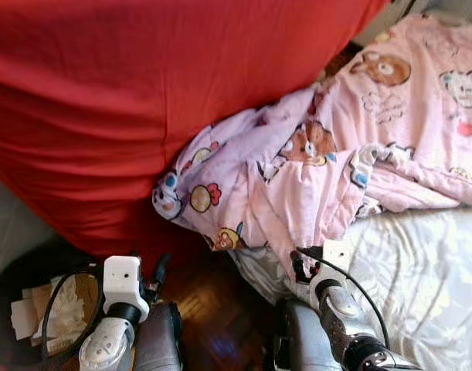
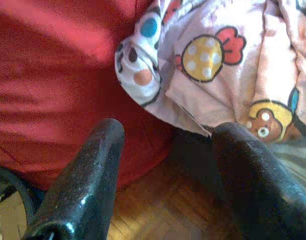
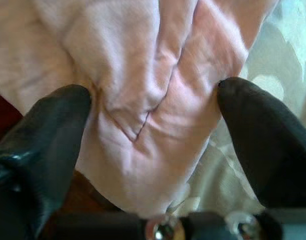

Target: Clean up the room

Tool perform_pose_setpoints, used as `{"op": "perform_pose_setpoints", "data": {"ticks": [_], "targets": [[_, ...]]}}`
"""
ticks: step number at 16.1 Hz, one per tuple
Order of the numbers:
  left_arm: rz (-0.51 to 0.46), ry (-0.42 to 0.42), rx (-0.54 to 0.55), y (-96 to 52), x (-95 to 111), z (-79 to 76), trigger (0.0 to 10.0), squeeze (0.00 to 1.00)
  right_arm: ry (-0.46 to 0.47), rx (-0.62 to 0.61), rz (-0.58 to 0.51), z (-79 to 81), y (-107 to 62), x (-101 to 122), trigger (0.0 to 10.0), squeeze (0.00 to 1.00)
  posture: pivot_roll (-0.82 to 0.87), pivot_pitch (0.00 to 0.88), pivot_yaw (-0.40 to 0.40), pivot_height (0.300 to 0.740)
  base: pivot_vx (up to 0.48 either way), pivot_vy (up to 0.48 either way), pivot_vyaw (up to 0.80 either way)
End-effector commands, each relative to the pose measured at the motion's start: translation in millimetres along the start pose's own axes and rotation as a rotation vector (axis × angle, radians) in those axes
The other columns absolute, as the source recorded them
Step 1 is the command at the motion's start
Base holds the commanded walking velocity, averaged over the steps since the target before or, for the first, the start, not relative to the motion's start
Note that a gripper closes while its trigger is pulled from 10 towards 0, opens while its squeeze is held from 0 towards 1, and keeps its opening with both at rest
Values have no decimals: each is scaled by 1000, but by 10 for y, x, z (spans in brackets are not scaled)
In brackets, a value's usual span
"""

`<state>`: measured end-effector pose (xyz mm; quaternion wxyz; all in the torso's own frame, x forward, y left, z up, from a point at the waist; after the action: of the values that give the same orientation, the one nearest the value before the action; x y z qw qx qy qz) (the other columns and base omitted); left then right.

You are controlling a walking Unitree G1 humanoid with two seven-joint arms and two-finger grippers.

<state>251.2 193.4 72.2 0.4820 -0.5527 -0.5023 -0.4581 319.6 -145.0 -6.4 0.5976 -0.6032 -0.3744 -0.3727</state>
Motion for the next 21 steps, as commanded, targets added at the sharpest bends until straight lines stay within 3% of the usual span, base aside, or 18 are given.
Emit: {"op": "perform_pose_setpoints", "data": {"ticks": [1, 2, 7, 8, 9, 10, 21], "targets": [[39, -19, -9, -78, -63, -43, 10000, 0, -6, -2, 57, 15, -52, -176, 10000, 898, 91, 356, -70, 609, 0, 0, 0], [44, -22, -9, -101, -69, -53, 10000, 0, -15, -3, 65, 21, -64, -207, 10000, 0, 90, 368, -71, 609, 0, 0, 0], [69, -30, -6, -192, -75, -90, 10000, 0, -13, 14, 83, 58, -89, -274, 10000, 0, 101, 395, -75, 609, 0, 0, 0], [75, -31, 0, -209, -77, -87, 10000, 0, -10, 26, 71, 82, -78, -241, 4039, 0, 103, 401, -78, 609, 0, 0, 0], [76, -31, 1, -211, -77, -87, 10000, 0, -10, 26, 69, 85, -75, -234, 4039, 0, 103, 401, -78, 609, 0, 0, 0], [80, -32, 3, -217, -86, -90, 10000, 0, -11, 33, 57, 98, -66, -203, 0, 0, 100, 400, -80, 609, 0, 0, 0], [72, -33, 17, -88, -105, -85, 10000, 0, 11, 86, 24, 126, -93, -217, 0, 0, 87, 351, -90, 609, 0, 0, 0]]}}
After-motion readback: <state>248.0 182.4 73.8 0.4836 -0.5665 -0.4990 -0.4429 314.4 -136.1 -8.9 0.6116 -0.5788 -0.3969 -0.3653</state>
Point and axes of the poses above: a point about 5 cm out from each wrist's last joint towards the gripper, its own y axis pointing out of the wrist towards the gripper, its own x axis along the axis of the wrist's last joint, z = x × y, the point moved 2 cm from there along y, pointing out of the wrist towards the gripper, and after that the axes turned 9 degrees about -y, right-handed, at the moved point
